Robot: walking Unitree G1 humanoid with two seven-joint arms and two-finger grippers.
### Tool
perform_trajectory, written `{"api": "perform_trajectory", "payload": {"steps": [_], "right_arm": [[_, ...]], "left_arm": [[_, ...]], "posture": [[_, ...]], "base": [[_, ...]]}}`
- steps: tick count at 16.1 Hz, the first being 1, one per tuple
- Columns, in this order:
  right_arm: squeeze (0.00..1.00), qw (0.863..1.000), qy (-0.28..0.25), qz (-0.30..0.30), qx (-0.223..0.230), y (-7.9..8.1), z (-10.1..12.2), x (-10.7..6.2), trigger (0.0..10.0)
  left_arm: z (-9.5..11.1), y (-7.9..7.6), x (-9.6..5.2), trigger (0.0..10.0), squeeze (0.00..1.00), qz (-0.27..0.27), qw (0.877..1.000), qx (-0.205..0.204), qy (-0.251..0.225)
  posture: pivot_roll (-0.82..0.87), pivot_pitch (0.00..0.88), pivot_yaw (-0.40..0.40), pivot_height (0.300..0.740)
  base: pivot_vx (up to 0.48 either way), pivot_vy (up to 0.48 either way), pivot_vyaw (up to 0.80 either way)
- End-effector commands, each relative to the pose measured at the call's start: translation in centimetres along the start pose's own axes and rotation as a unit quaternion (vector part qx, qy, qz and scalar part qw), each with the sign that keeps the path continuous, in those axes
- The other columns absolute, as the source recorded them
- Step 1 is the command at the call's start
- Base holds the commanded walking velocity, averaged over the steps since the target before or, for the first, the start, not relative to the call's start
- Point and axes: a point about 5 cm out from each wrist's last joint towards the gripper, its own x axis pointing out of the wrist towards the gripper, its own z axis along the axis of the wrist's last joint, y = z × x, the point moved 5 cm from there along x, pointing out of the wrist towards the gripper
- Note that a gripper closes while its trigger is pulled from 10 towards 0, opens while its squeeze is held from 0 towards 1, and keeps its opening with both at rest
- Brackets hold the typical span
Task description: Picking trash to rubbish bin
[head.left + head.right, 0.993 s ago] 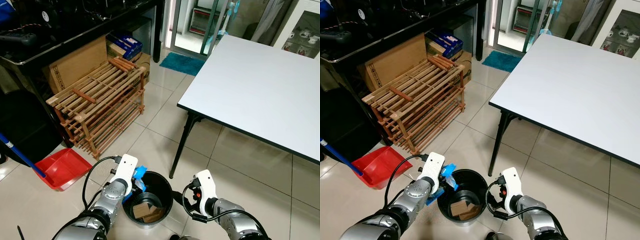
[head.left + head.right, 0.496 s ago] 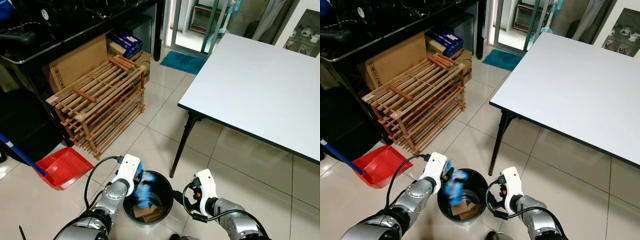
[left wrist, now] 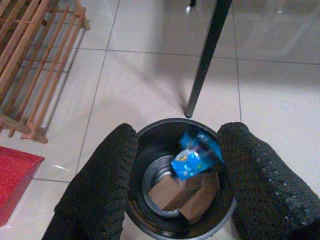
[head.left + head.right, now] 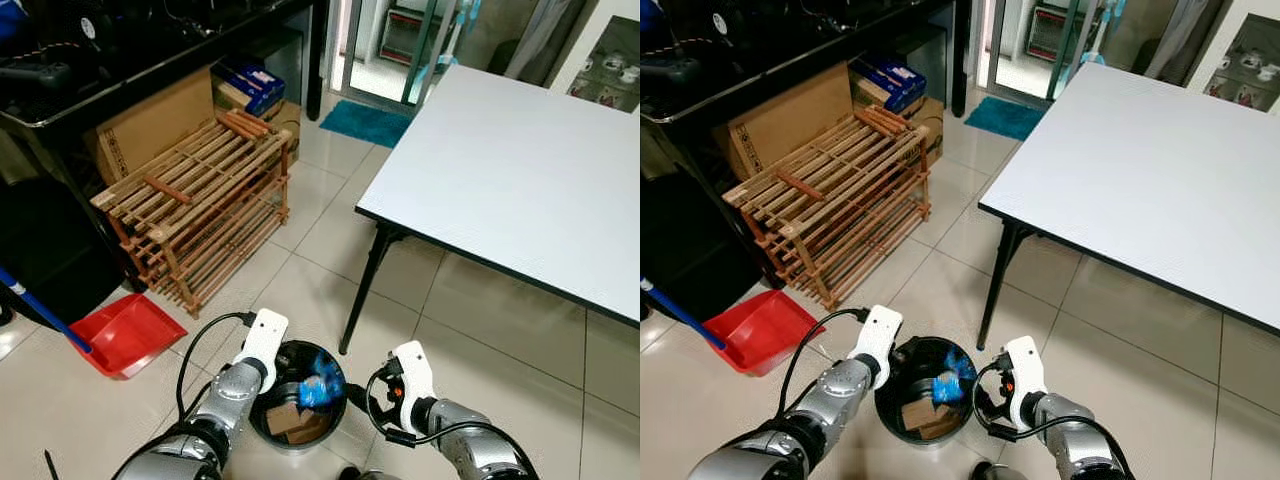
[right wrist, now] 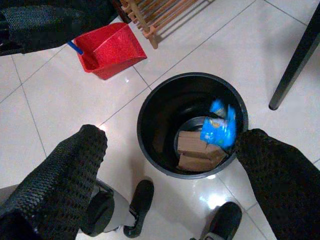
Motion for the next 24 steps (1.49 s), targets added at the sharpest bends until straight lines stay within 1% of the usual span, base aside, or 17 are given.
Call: {"api": "perform_trajectory", "payload": {"steps": [1,4,6,7,8,10,12,14,17,18,19,20,21,22,24], "right_arm": [[0.0,1.0,-0.008,-0.009,0.007,-0.5,0.2,-0.4,10.0],[0.0,1.0,-0.018,-0.016,0.008,-0.7,0.7,-0.3,10.0],[0.0,0.999,-0.029,-0.027,0.006,-1.0,1.2,-0.3,10.0],[0.0,0.998,-0.04,-0.04,0.002,-1.2,1.6,-0.3,10.0],[0.0,0.997,-0.052,-0.056,-0.001,-1.6,2.2,-0.3,10.0],[0.0,0.992,-0.088,-0.088,-0.012,-2.3,4.2,-0.2,10.0],[0.0,0.991,-0.1,-0.092,-0.014,-2.3,5.1,-0.1,10.0],[0.0,0.988,-0.124,-0.083,-0.034,-1.7,6.7,0.0,10.0],[0.0,0.983,-0.16,-0.076,-0.053,-1.0,8.8,-0.3,10.0],[0.0,0.976,-0.196,-0.068,-0.067,-0.4,10.6,-0.8,10.0],[0.0,0.973,-0.212,-0.065,-0.07,-0.2,11.5,-1.1,10.0],[0.0,0.967,-0.236,-0.067,-0.073,0.0,12.8,-1.6,10.0],[0.0,0.959,-0.26,-0.081,-0.081,-0.1,14.2,-2.1,10.0],[0.0,0.946,-0.293,-0.101,-0.092,-0.3,16.1,-2.8,10.0],[0.0,0.934,-0.32,-0.124,-0.103,-0.4,17.8,-3.5,10.0]], "left_arm": [[-0.1,-0.2,0.0,10.0,0.0,-0.004,1.0,0.005,0.003],[0.4,0.4,-0.1,10.0,0.0,0.003,1.0,0.001,-0.015],[1.3,1.6,-0.3,10.0,0.0,0.025,0.998,-0.011,-0.048],[1.9,2.5,-0.5,10.0,0.0,0.041,0.997,-0.008,-0.066],[2.3,3.2,-0.7,10.0,0.0,0.055,0.995,-0.018,-0.084],[3.2,4.8,-1.4,10.0,0.0,0.089,0.989,-0.021,-0.118],[3.7,5.6,-1.8,10.0,0.0,0.106,0.984,-0.02,-0.139],[5.0,7.1,-2.6,10.0,0.0,0.143,0.973,-0.029,-0.178],[6.9,7.9,-3.4,10.0,0.0,0.166,0.961,-0.024,-0.219],[8.4,8.3,-3.9,10.0,0.0,0.18,0.952,-0.026,-0.246],[9.1,8.5,-4.0,10.0,0.0,0.183,0.948,-0.028,-0.26],[10.4,8.5,-4.3,10.0,0.0,0.184,0.942,-0.027,-0.28],[11.5,8.5,-4.5,10.0,0.0,0.184,0.937,-0.017,-0.295],[13.0,8.4,-4.7,10.0,0.0,0.185,0.931,-0.009,-0.315],[14.6,8.4,-5.0,10.0,0.0,0.186,0.924,-0.011,-0.334]], "posture": [[-0.07,0.09,-0.049,0.74],[-0.07,0.087,-0.046,0.74],[-0.06,0.087,-0.042,0.74],[-0.05,0.087,-0.04,0.74],[-0.04,0.087,-0.039,0.74],[-0.04,0.085,-0.039,0.74],[-0.03,0.084,-0.039,0.74],[-0.02,0.081,-0.043,0.74],[-0.02,0.078,-0.043,0.74],[-0.02,0.077,-0.044,0.74],[-0.02,0.075,-0.044,0.74],[-0.02,0.073,-0.042,0.74],[-0.02,0.073,-0.041,0.74],[-0.02,0.069,-0.039,0.74],[-0.02,0.066,-0.037,0.74]], "base": [[0.0,0.0,0.0],[0.0,0.0,0.0],[0.0,0.0,0.0],[0.0,0.0,0.0],[0.0,0.0,0.0],[0.0,0.0,0.0],[0.0,0.0,0.0],[0.0,0.0,0.0],[0.0,0.0,0.0],[0.0,0.0,0.0],[0.0,0.0,0.0],[0.0,0.0,0.0],[0.0,0.0,0.0],[0.0,0.0,0.0],[0.0,0.0,0.0]]}}
